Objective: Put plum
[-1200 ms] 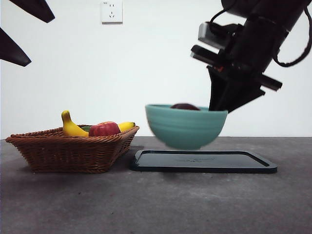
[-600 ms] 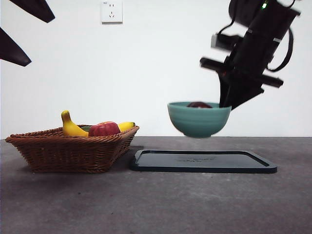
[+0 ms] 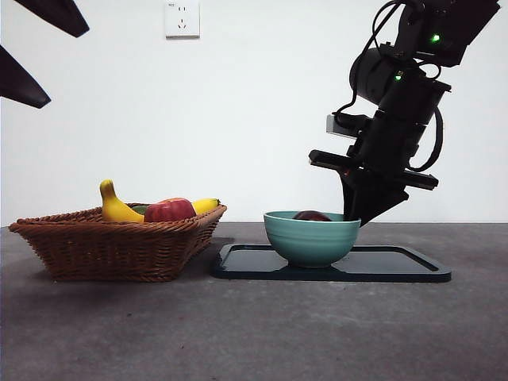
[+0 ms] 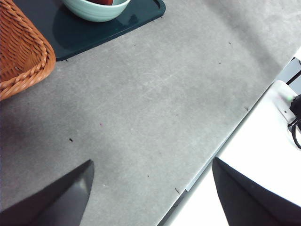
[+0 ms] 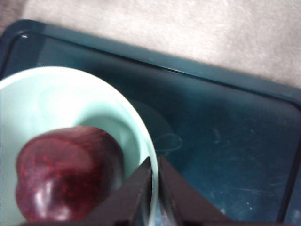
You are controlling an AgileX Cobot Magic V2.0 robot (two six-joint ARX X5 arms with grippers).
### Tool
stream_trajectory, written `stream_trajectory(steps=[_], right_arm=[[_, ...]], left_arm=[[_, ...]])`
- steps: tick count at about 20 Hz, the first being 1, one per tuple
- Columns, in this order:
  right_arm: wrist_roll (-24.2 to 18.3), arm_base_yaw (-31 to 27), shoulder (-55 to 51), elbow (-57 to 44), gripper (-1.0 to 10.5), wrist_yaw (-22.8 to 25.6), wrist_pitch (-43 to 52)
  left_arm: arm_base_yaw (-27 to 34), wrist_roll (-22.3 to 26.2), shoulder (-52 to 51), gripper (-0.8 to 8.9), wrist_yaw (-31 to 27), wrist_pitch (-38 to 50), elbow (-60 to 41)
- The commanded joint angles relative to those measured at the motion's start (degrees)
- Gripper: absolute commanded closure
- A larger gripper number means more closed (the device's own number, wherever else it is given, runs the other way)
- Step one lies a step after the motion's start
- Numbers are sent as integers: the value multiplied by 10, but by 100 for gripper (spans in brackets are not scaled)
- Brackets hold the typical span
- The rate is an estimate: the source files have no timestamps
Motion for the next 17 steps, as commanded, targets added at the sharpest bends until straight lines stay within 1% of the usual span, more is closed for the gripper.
stream_trajectory(steps=[1,2,3,4,5,8,11,17], right_arm=[[-5,3,13,14,935,1,5],[-5,3,13,14,903,1,4],[-4,3,12,14,838,1,3],[-2,3,12,15,795,1,3],[-2,3,8,17,766,2,2],[-3,2,-19,24,766,4,-6],[-5,2,-78,24,766,3,-18],[-37,2,-234,24,766,-1,-119]], left_arm=[[-4,-1,2,410,3,5,4],[-4,-1,2,410,3,5,4],[-4,-1,2,410,3,5,4],[-4,-2,2,410,3,5,4],[-4,-2,2,411,3,5,4],[-4,-2,2,410,3,5,4],[-4,-2,2,410,3,5,4],[-4,-2,2,410,3,5,4]])
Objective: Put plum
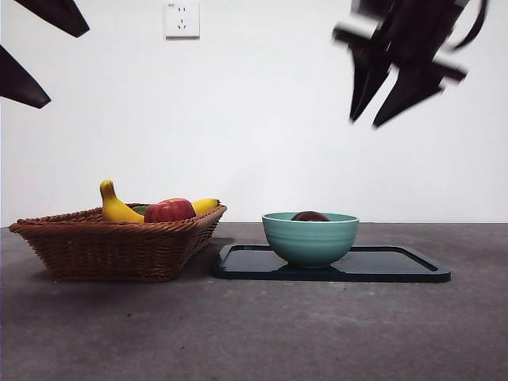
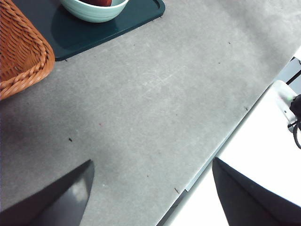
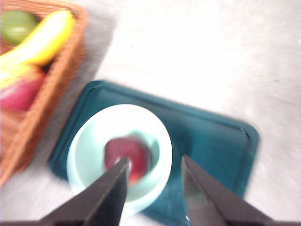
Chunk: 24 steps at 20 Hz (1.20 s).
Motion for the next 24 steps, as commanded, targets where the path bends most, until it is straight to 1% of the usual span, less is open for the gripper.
stream_trajectory(steps=[1,3,6,10,14,16,18,20,24], right_arm=[[-19,3,-51,8,766,-1,-30],[-19,3,-101,0,766,-4,-64],[-23,4,-174,-38,766,-35,-83],[-23,17,-292,-149,766,-37,-82],[-22,42,-406,-258,766,-77,-78],[-13,54,-452,-300,766,-80,-79],[-11,64,-485,-333,766,-81,-80],[-9,67,-504,-357,766,-93,-81],[-9,67,-506,-367,766,-96,-87]], left_arm=[[-4,-1,2,410,3,5,4],[-4,-1,2,410,3,5,4],[-4,-1,2,410,3,5,4],[-4,-1,2,411,3,5,4],[-4,-1,2,411,3,9,4],[-4,-1,2,411,3,9,4],[-4,-1,2,411,3,9,4],[-4,-1,2,411,3,9,4],[-4,-1,2,411,3,9,4]])
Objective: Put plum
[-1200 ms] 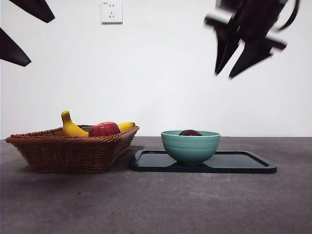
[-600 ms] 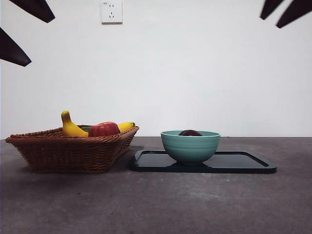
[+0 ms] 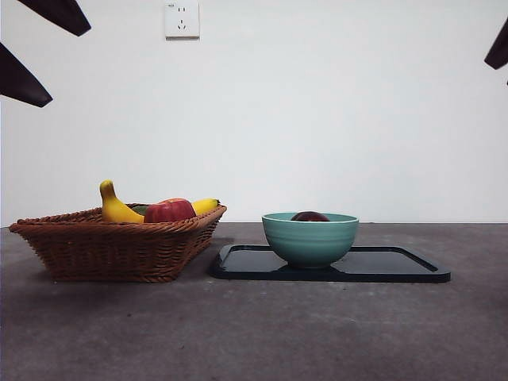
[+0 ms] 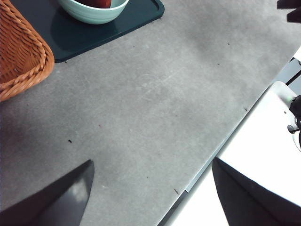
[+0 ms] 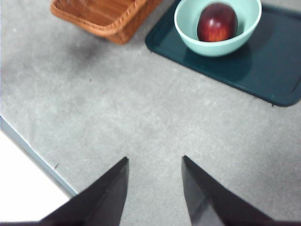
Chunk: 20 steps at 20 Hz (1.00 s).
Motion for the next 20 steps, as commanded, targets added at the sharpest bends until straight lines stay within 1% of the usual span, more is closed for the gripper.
stream_trajectory(steps=[1,11,14,17,20], right_arm=[[8,3,3,2,766,-2,6],[8,3,3,2,766,-2,5],[8,3,3,2,766,-2,5],[8,3,3,2,766,-2,5],[8,3,3,2,766,-2,5]], left_arm=[[-4,-2,2,411,3,6,4],[-4,-3,2,411,3,6,4],[-4,-25,3,410,3,6,4],[-4,-81,7,410,3,26,13],[-6,-126,35,410,-2,52,49]])
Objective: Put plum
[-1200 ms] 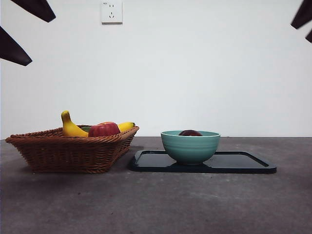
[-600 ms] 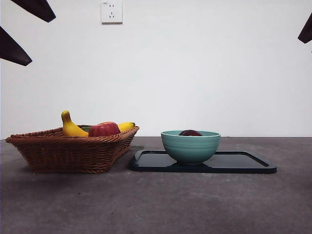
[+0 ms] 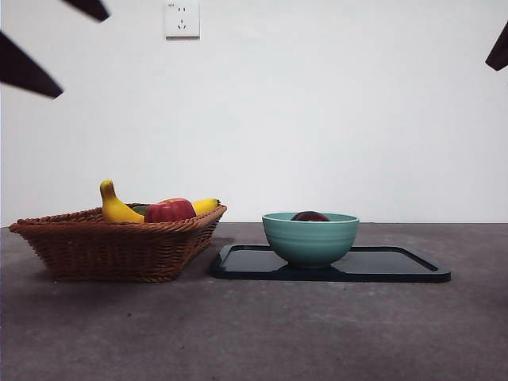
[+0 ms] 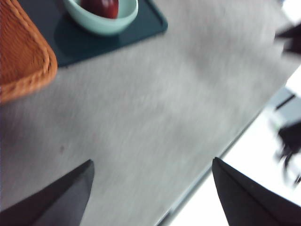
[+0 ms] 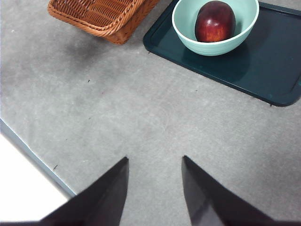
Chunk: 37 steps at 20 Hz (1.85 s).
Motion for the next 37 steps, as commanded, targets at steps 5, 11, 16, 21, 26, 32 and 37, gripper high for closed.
stream_trajectory(steps=[5,11,16,21,26,32,37], right_arm=[[8,3,2,2,766,-2,5],[8,3,2,2,766,-2,5],[8,3,2,2,766,-1,4],[8,3,3,2,766,4,4],[8,3,3,2,766,5,3],[7,3,3,2,766,5,2],[7,3,3,2,766,5,1]], left_arm=[[-5,-48,148,411,-36,12,147],[-17,-46,359,417,-47,9,335],[-34,-39,529,416,-74,-15,479],[-45,-34,663,416,-97,-36,594],[-57,-16,770,416,-140,-63,694],[-70,14,829,416,-188,-73,725],[-75,30,844,416,-190,-63,725]])
